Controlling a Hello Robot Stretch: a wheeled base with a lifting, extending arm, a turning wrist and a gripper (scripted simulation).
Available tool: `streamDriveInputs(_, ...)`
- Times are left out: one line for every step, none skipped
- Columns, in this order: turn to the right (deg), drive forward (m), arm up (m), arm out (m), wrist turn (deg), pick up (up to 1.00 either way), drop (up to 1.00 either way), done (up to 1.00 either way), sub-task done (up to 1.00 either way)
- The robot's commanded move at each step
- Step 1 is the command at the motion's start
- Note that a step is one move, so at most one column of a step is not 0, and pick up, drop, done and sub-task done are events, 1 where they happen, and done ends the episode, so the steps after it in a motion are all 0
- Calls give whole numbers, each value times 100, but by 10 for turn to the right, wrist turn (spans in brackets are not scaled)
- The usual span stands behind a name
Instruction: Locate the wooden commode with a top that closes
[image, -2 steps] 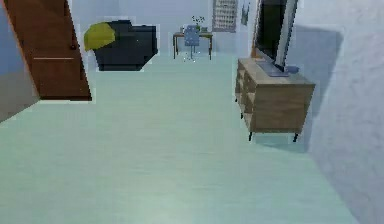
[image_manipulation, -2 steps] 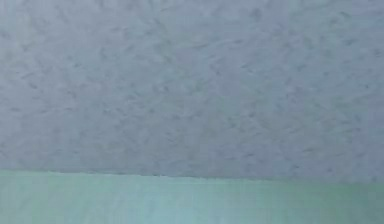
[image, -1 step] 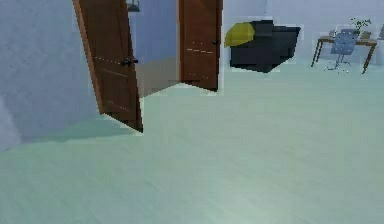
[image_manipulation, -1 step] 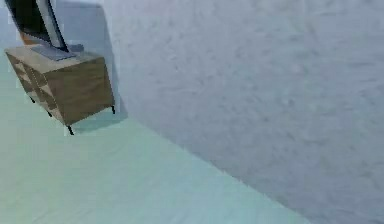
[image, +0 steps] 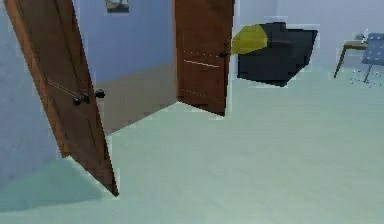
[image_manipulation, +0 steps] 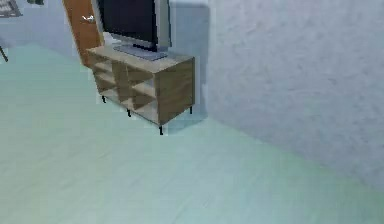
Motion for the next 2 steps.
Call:
streamDriveInputs(0, 100, 0, 0, 0, 0, 0, 0, 0)
streamDriveInputs(-30, 0, 0, 0, 0, 0, 0, 0, 0)
